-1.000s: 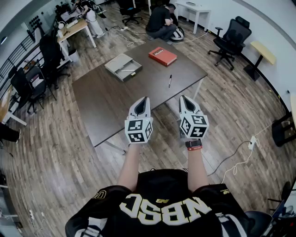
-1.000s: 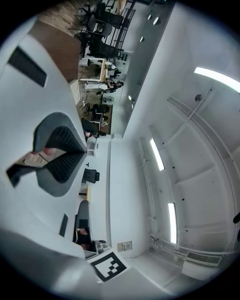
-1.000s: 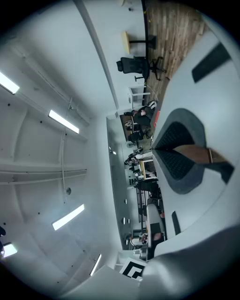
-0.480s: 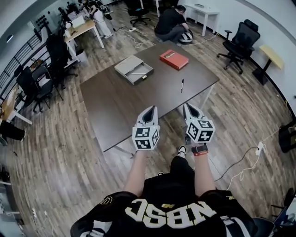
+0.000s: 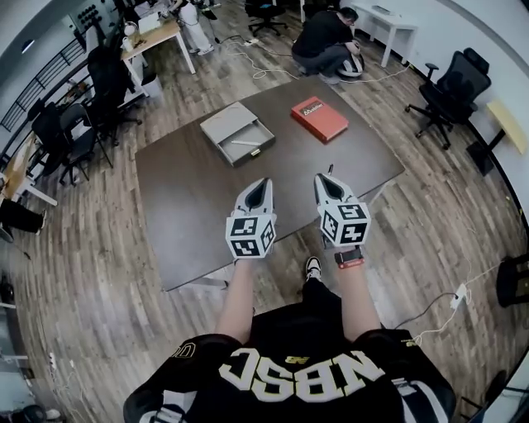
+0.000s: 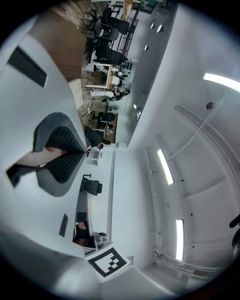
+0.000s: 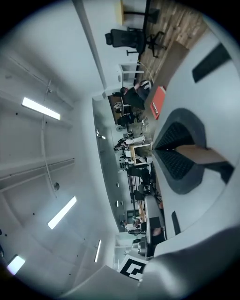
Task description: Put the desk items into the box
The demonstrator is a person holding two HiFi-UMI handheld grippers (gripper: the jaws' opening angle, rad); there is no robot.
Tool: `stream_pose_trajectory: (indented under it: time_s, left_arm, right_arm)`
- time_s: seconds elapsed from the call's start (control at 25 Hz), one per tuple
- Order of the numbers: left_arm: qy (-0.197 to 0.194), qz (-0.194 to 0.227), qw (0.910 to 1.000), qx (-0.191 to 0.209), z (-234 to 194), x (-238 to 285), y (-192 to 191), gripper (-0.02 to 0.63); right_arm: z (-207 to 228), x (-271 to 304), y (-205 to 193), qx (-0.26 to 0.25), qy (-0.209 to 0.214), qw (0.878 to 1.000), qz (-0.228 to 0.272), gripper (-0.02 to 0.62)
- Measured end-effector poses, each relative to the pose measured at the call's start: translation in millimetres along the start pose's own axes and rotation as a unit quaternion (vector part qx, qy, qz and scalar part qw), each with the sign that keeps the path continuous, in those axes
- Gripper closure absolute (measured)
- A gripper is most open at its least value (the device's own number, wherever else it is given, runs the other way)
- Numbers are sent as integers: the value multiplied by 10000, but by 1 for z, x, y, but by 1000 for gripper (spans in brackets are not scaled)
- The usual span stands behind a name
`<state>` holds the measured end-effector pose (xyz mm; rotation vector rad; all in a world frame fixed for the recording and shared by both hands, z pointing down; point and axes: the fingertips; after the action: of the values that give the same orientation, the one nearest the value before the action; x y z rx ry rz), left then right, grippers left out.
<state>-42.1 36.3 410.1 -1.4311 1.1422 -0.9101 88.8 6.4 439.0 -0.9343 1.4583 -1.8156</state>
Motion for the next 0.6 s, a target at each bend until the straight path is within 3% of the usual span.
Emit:
stream_pose_trajectory:
  time_s: [0.28,0.6]
  left_arm:
    - [377,28,9993,40,-5,90,0,591]
    - [449,-238,9986,132,10,154,-19,591]
  right_arm:
    - [63,69,21,124,317,9994,-70,586]
    - [108,114,19,307,630,9970,-325,586]
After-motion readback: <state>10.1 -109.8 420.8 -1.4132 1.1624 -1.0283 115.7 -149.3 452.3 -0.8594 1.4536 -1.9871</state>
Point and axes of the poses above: the fingertips, and each gripper's own axes: x forward along the fingers, z to its right, y out of its top, and after that the axes turned 4 degrees about z, right-handed
